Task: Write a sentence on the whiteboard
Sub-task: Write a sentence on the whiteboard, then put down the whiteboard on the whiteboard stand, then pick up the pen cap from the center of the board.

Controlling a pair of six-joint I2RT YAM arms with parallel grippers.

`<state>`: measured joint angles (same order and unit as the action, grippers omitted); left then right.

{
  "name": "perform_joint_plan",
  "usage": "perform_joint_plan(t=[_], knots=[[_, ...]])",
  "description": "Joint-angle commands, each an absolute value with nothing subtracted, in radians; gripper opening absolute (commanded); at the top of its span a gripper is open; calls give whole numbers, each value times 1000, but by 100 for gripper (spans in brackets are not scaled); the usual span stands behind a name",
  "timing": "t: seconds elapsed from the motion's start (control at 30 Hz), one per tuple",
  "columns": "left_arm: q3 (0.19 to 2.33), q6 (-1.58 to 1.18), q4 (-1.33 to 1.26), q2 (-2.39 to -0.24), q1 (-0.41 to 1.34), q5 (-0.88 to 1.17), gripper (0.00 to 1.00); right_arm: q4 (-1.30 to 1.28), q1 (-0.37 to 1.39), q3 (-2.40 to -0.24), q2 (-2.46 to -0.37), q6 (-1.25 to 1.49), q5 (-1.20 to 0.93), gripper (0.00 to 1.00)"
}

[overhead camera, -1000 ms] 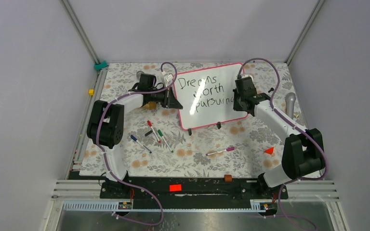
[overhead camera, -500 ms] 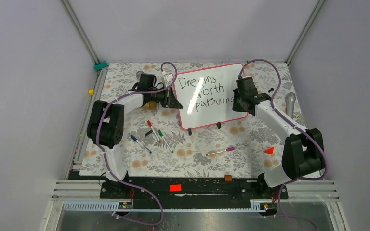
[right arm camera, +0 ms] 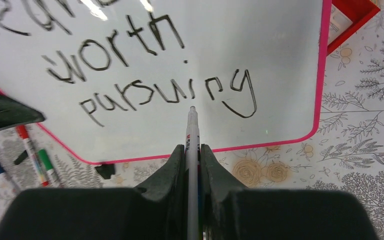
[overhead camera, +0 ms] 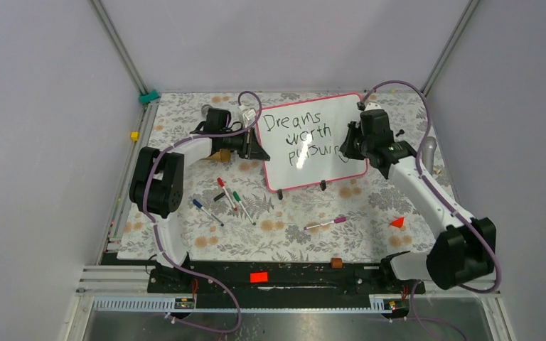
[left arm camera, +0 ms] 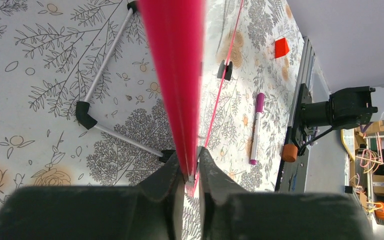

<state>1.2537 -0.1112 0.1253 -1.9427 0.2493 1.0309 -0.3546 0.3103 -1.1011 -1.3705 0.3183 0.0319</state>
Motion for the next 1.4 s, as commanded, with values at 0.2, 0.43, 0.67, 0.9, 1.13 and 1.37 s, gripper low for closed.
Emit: perform_joint_plan(t=[0.2,0.43,0.67,0.9,1.13,1.37], knots=[[1185,-52,273,-2034,253,838,51,-455,311,-1122,-1224,323,-26,0],[1139,-49,231,-1987,230,872,99,-456,311,-1172,-1236,311,-37,0],[1042,-108,126,-1851,164,903,99,-428,311,-1177,-1233,335,-80,0],[1059,26,362,-1665,154,798,99,-422,312,-1169,-1218,347,-93,0],[1013,-48,531,-1399,146,580,98,-440,311,-1175,-1195,363,-84,0],[967,-431,650,-1222,90,-39,99,-448,313,-1139,-1142,416,-102,0]])
